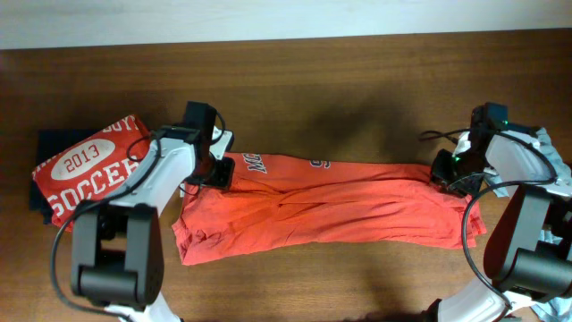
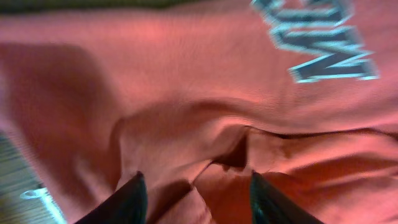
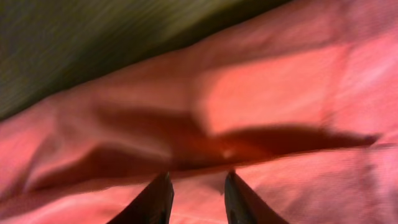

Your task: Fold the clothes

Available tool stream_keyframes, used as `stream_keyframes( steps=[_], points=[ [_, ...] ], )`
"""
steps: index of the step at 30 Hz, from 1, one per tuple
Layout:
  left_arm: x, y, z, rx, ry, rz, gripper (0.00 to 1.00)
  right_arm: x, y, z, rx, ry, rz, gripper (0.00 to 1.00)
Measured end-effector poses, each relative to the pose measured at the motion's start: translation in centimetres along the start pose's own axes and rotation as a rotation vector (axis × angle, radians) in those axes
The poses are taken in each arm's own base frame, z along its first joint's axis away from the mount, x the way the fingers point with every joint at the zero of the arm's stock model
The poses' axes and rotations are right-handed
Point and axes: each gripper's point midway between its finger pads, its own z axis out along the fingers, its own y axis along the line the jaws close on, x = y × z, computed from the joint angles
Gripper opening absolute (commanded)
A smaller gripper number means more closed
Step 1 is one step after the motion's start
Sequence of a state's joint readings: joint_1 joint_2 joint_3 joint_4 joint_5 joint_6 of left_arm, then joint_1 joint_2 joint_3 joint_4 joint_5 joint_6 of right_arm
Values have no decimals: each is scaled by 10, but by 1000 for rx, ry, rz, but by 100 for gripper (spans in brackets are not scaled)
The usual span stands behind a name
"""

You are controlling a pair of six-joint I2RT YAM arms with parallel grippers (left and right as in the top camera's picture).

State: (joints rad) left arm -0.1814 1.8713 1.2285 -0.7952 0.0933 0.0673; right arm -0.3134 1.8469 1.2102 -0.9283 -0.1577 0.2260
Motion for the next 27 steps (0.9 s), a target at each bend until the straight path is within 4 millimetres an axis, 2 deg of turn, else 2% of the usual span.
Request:
stream_keyframes(
  steps=[3,7,11,14,18,19,22,24,27],
  points=[
    [7,4,15,-14,46,-3,48,-21,-5,0,34,-88,8,33],
    [9,5,20,-19,61,-4,48,-41,-5,-3,42,-174,10,33],
    [9,6,20,-22,62,-4,48,-30,-12,-6,60,-119,31,34],
    [9,6,20,-27,61,-3,48,-27,-20,-15,32,-82,60,41],
    [8,6,20,-30,61,-1,50,-29,-43,-30,-68,-56,112,52],
    [8,6,20,-29,61,-1,53,-27,-51,-32,-85,-47,124,56],
    [7,6,20,-29,58,0,54,-26,-78,-38,-122,-51,160,63],
    [7,7,19,-33,59,1,54,-26,-94,-42,-139,-67,182,64],
    [4,7,18,-33,59,1,55,-28,-108,-45,-180,-89,204,65]
  ],
)
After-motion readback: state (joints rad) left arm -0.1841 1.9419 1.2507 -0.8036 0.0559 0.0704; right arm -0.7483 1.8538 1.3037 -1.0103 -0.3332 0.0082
